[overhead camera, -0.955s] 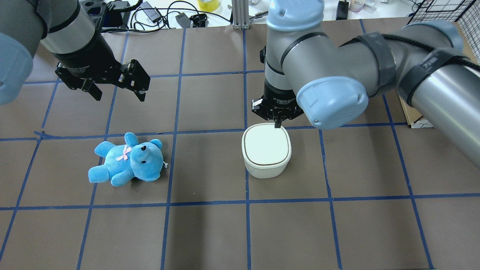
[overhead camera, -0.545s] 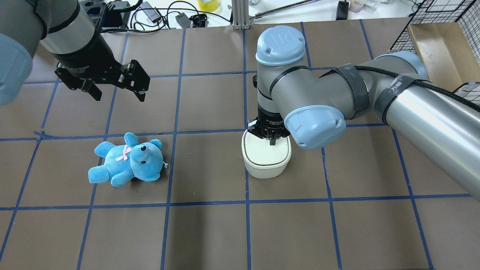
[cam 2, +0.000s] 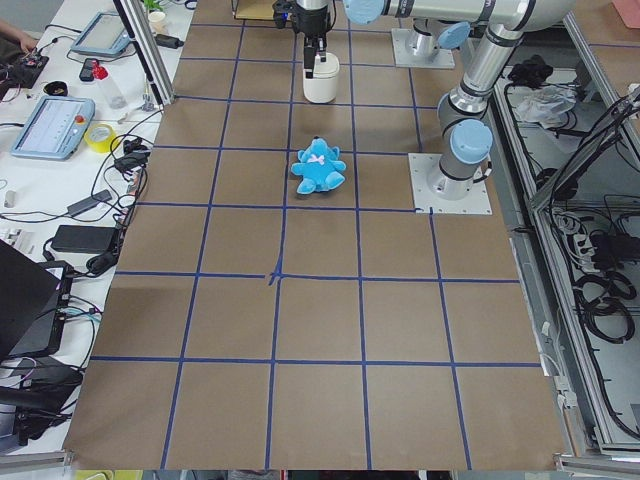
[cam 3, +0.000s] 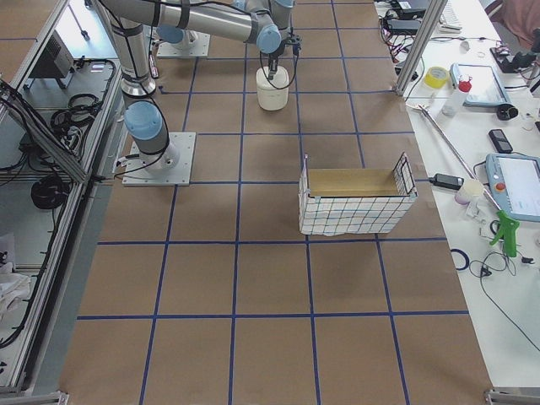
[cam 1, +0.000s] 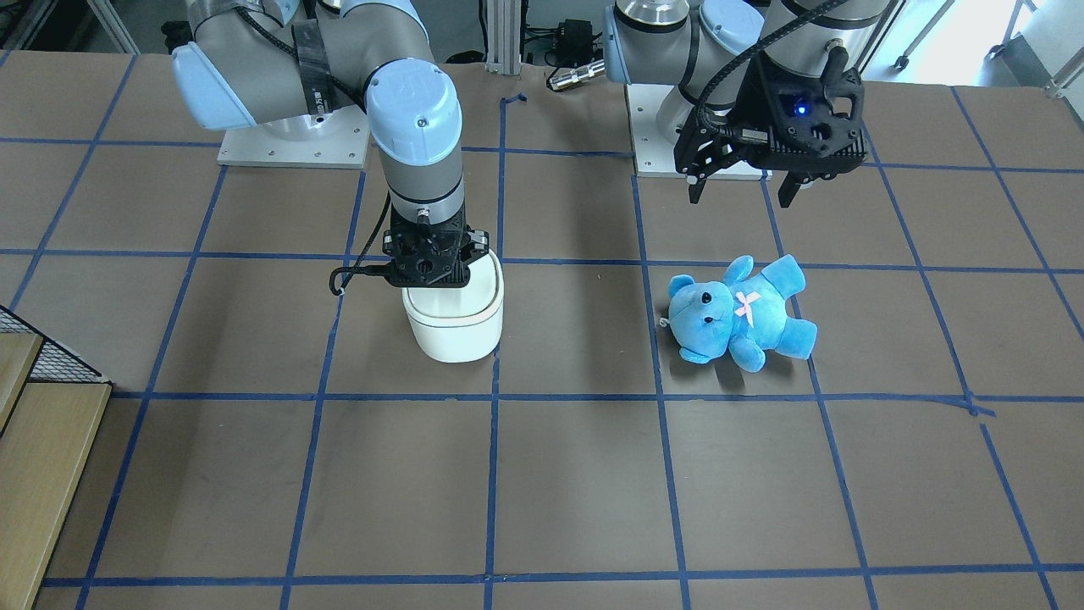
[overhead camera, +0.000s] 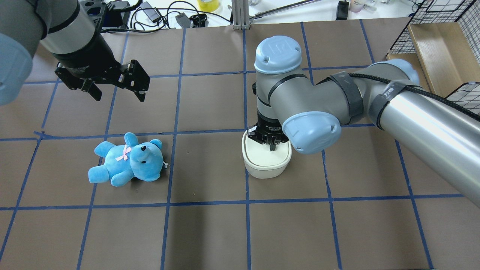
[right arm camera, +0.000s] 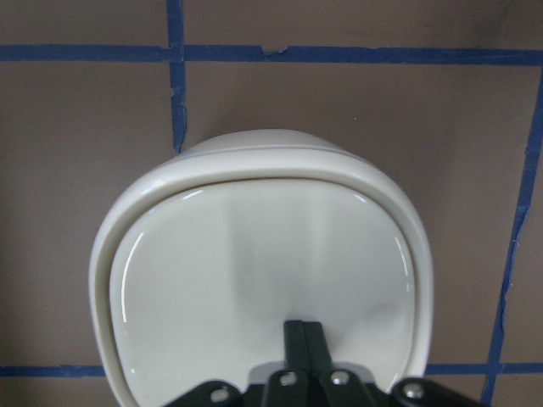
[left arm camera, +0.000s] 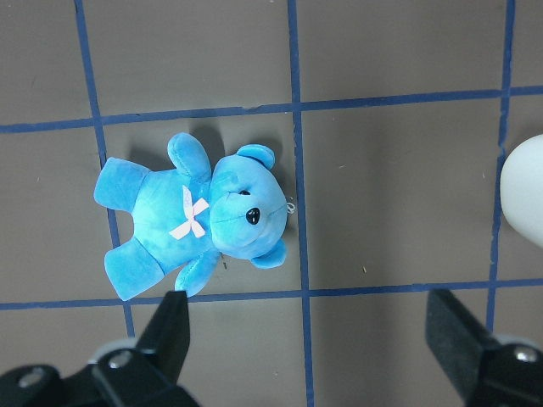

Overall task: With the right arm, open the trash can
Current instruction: 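Lower the right gripper onto the lid edge nearest the robot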

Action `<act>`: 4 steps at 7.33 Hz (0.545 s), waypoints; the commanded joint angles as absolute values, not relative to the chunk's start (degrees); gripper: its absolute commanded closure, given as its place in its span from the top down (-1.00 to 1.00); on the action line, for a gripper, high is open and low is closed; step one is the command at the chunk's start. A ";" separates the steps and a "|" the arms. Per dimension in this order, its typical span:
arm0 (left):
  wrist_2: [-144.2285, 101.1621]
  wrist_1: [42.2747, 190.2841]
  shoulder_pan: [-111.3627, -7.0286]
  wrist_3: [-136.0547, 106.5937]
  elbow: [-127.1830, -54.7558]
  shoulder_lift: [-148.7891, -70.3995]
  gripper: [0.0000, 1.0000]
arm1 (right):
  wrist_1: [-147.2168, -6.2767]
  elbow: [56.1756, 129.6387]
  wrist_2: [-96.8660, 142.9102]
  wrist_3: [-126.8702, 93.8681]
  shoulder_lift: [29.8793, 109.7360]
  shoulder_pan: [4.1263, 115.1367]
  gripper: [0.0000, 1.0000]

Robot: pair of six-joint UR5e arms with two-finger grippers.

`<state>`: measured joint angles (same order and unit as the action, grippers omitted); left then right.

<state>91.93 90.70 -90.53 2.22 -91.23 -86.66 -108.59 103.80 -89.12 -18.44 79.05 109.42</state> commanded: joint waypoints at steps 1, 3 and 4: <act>91.93 90.70 -90.53 2.28 -91.23 -86.66 1.00 | -108.72 103.80 -89.21 -18.72 79.62 109.42 -0.90; 91.93 90.70 -90.53 2.20 -91.23 -86.66 1.00 | -106.72 100.13 -90.26 -18.63 84.08 109.42 1.00; 91.93 90.70 -90.53 2.20 -91.23 -86.66 1.00 | -100.78 96.45 -90.44 -18.55 86.20 108.55 1.00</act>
